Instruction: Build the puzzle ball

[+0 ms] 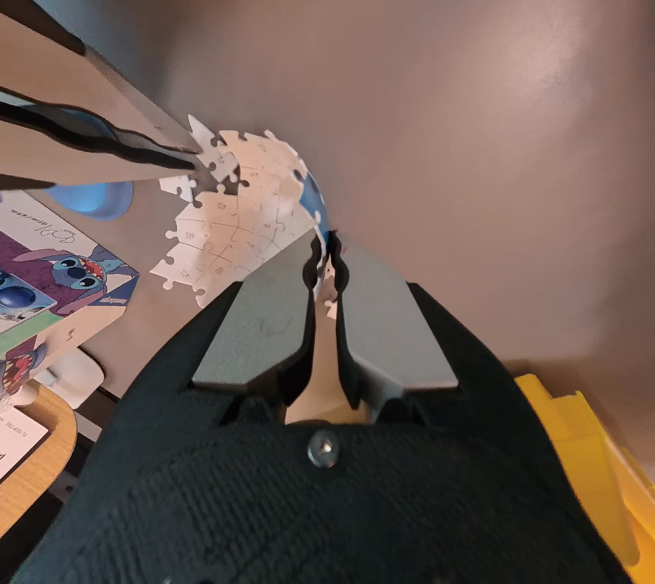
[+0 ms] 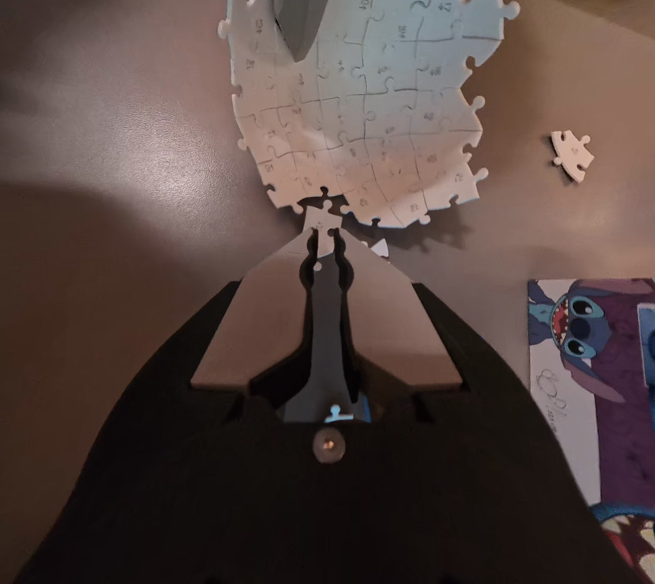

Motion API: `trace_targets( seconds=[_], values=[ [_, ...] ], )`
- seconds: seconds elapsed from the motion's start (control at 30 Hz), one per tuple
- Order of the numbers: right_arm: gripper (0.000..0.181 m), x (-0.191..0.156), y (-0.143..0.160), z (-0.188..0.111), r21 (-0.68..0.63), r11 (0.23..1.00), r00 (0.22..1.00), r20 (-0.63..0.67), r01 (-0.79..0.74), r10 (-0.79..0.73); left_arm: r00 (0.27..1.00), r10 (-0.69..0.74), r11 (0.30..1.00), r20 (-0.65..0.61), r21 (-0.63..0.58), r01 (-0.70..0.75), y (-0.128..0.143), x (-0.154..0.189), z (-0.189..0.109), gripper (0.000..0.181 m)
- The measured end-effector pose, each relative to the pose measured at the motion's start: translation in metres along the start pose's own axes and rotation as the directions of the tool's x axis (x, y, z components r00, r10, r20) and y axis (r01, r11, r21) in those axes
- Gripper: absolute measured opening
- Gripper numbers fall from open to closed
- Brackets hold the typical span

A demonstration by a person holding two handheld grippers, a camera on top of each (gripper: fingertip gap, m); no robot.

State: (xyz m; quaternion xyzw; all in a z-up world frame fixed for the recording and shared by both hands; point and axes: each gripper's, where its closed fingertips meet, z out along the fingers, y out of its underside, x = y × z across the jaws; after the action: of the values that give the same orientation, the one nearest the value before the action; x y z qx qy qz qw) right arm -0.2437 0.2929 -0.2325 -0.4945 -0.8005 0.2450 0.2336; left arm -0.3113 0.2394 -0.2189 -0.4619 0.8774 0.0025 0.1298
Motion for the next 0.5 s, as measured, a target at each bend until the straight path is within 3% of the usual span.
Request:
trace_targets(
  seconds=[0.5],
  values=[
    [0.036,-0.008,0.012,0.009,-0.057,0.982,0.984,-0.011,-0.180,0.180,0.997,0.081,0.991,-0.020,-0.110,-0.082,0.009,0.002,-0.001,0.001]
  ],
)
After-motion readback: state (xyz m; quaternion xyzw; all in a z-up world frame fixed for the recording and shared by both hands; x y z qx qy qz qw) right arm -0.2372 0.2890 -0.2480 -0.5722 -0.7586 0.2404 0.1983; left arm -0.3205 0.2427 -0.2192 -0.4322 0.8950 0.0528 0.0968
